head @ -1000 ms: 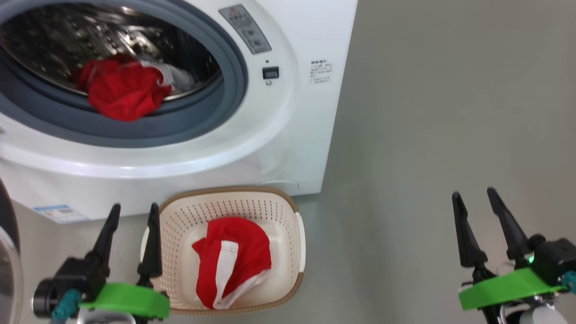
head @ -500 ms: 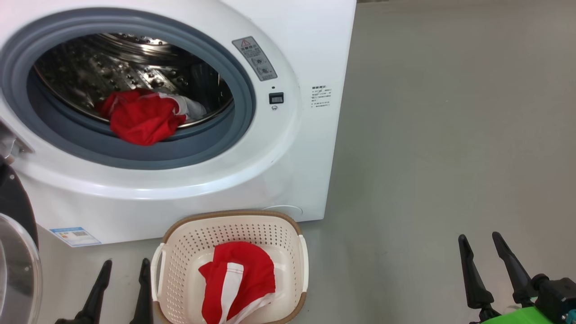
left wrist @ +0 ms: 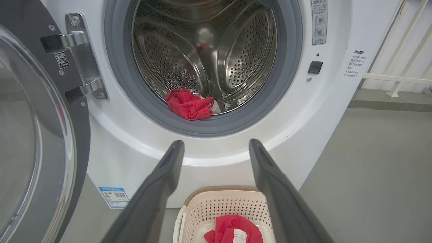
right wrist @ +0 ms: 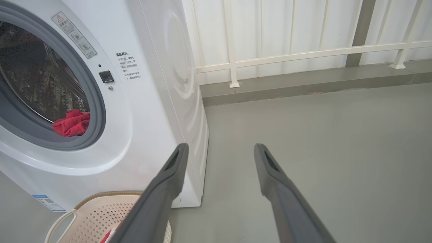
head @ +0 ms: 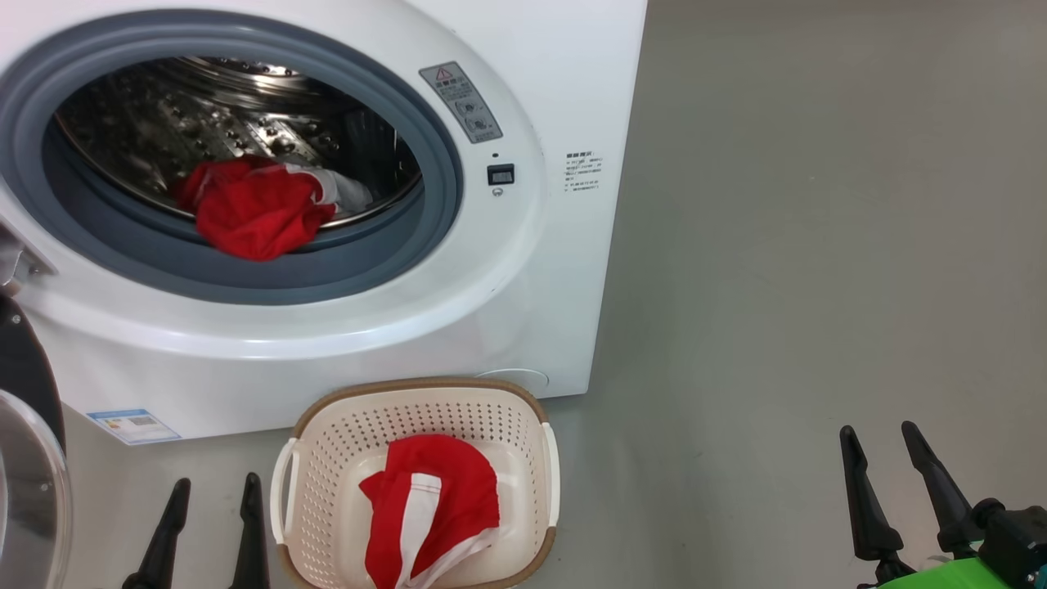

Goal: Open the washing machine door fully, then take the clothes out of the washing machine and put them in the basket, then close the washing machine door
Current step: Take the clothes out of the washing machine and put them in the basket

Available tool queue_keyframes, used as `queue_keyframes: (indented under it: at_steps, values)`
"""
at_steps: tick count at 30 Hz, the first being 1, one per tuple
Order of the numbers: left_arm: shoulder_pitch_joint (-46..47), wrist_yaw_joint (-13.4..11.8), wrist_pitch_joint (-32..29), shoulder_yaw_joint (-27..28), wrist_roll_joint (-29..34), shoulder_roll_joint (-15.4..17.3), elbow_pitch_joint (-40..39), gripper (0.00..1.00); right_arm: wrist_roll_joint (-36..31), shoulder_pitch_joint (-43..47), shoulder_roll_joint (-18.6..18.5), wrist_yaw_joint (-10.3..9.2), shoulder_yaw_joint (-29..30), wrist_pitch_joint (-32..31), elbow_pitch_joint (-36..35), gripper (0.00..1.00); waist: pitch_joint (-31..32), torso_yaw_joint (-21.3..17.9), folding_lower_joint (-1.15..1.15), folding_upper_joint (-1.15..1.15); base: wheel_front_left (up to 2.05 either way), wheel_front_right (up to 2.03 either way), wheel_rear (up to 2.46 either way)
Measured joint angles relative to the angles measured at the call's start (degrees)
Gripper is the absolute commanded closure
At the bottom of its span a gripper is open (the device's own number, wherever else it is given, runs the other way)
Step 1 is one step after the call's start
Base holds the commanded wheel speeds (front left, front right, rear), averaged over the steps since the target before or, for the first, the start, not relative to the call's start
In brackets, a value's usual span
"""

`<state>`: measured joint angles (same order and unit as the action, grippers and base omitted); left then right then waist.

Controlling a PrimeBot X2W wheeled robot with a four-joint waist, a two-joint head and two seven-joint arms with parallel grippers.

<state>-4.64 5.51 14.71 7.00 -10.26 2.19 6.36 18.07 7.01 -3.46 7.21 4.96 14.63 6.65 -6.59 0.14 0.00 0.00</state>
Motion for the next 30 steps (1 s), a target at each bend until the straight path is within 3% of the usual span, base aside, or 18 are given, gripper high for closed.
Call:
queue_keyframes:
  at_steps: [14,30]
  values:
    - [3.94,-0.02,0.0,-0.86,0.32,0.0,2.29,0.0,0.0,-1.25,0.18,0.0,-0.02,0.0,0.08,0.0,-1.62,-0.23,0.0,0.0,0.0,0.0,0.0]
    - [30.16,0.65,0.01,0.54,6.22,0.37,13.89,0.0,0.05,-9.58,0.69,0.0,-1.8,0.0,-0.26,0.0,-11.74,-1.03,0.0,0.0,0.0,0.0,0.0]
